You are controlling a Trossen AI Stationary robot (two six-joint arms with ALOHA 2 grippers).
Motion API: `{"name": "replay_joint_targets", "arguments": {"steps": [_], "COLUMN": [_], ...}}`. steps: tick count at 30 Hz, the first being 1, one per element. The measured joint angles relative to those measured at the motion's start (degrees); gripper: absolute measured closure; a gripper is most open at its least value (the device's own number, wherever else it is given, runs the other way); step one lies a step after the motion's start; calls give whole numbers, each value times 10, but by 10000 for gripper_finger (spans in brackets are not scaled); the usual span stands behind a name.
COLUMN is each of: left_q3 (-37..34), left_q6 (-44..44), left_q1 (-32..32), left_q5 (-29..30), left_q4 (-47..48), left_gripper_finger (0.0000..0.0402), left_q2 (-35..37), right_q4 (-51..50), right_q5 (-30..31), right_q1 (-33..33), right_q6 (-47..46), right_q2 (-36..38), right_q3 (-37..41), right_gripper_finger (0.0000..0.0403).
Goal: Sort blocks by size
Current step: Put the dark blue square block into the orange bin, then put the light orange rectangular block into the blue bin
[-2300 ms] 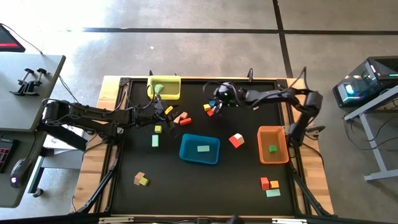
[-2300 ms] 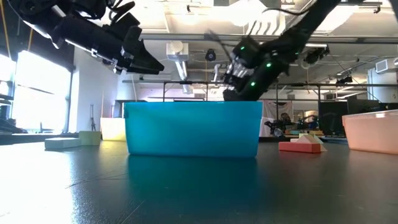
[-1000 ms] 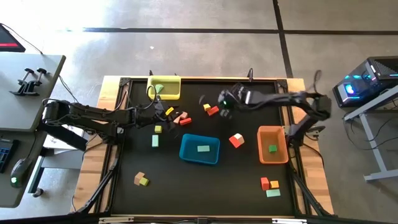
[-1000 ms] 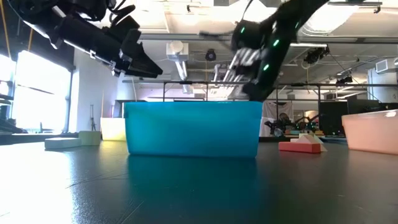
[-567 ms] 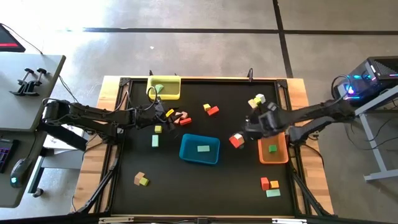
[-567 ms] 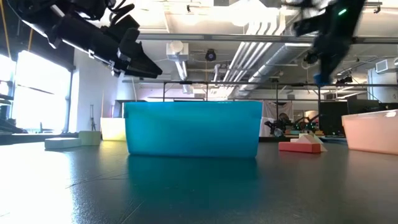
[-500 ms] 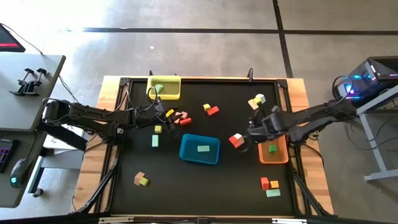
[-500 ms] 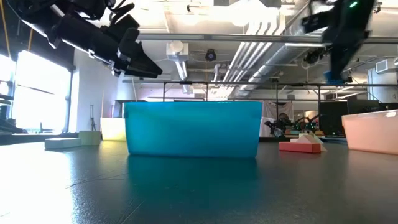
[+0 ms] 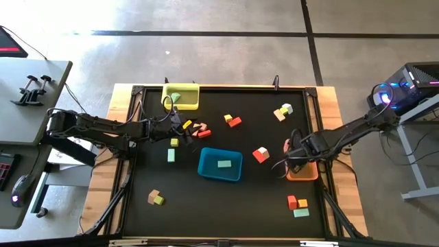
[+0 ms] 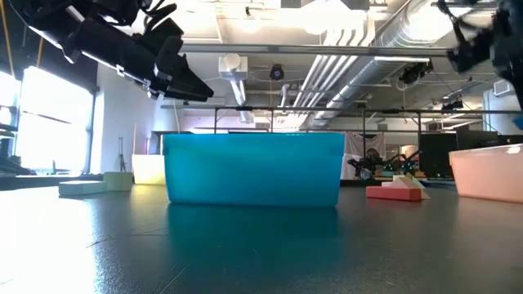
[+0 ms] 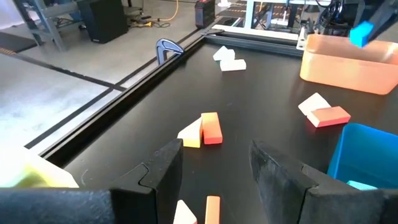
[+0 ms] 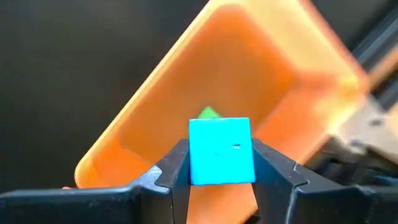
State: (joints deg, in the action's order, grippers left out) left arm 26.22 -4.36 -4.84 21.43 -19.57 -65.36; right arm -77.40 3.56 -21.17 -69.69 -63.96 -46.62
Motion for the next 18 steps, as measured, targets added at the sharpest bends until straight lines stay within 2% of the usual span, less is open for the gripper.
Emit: {"name": "replay_joint_targets", "arguments": {"steps": [5, 10, 18], "left_q3": [0, 0, 0], "left_q6": [0, 0, 0], "left_q1": [0, 0, 0], "left_q5": [0, 0, 0], "left_q4": [-2, -14, -14], "left_gripper_finger": [232, 232, 232], "left_q2": [0, 0, 0], "right_q4": [90, 81, 80], "right_q5": [-11, 20, 35], "right_q1": [8, 13, 14], "right_q6": [3, 0, -18], "right_q2": [23, 20, 20], "right_q3": [65, 52, 62], "right_gripper_finger": [277, 276, 217]}}
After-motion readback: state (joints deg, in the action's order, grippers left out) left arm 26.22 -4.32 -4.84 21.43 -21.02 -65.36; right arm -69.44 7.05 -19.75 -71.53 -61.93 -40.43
